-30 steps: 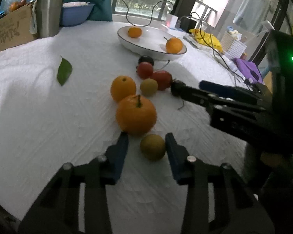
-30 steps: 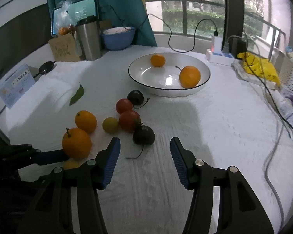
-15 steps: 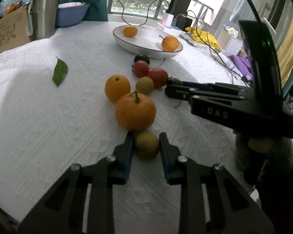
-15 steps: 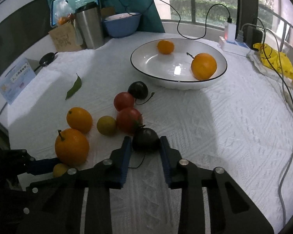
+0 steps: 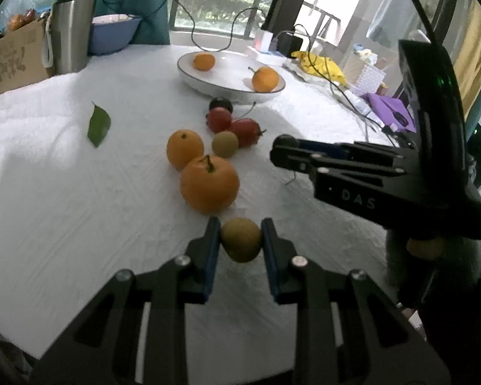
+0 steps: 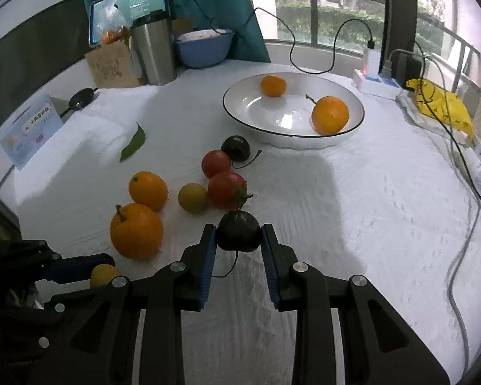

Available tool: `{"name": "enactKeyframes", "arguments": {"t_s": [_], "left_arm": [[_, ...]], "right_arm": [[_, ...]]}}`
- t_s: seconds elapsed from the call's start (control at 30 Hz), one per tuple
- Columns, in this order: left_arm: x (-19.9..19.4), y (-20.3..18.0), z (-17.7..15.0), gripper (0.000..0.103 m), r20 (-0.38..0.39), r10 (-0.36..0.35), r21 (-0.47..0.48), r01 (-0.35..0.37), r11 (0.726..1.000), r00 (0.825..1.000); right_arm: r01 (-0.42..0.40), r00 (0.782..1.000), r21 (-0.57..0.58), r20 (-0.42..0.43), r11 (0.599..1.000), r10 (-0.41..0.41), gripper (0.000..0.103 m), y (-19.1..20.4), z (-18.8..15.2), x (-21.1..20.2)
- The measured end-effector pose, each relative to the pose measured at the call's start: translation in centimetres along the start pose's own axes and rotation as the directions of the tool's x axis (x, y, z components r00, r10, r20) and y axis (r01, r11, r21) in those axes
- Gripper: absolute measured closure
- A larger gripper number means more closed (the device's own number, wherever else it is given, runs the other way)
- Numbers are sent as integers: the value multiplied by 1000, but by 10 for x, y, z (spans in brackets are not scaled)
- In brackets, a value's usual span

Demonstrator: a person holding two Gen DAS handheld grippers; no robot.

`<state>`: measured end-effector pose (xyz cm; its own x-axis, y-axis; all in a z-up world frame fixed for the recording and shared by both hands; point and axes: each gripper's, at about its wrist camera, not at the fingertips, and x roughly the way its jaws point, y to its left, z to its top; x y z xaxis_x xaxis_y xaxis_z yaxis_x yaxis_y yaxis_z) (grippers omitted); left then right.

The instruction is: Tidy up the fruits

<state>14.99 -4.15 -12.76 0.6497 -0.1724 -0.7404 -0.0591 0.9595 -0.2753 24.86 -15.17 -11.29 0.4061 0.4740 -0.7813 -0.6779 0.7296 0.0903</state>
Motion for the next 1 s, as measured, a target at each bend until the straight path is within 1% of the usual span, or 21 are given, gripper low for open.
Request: {"name": "enactKeyframes", "arguments": {"t_s": [0.33, 0.63, 0.83, 1.0], "left_arm": [[-19, -14, 2, 76, 39, -23, 50, 21, 999, 999], [-40, -29, 4, 76, 79, -46, 97, 38, 995, 996], [-55, -36, 13, 76, 115, -54, 124, 40, 991, 992], [-66, -42, 28, 76, 150, -65, 150, 43, 988, 986]], "right_arm": [[34, 998, 11, 55, 999, -34, 73, 8, -5, -35], [73, 991, 30, 111, 997, -76, 73, 10, -11, -72], [97, 983, 45, 154, 994, -103, 73, 10, -10, -95], [118, 974, 49, 189, 992, -125, 73, 12, -4, -114]]}}
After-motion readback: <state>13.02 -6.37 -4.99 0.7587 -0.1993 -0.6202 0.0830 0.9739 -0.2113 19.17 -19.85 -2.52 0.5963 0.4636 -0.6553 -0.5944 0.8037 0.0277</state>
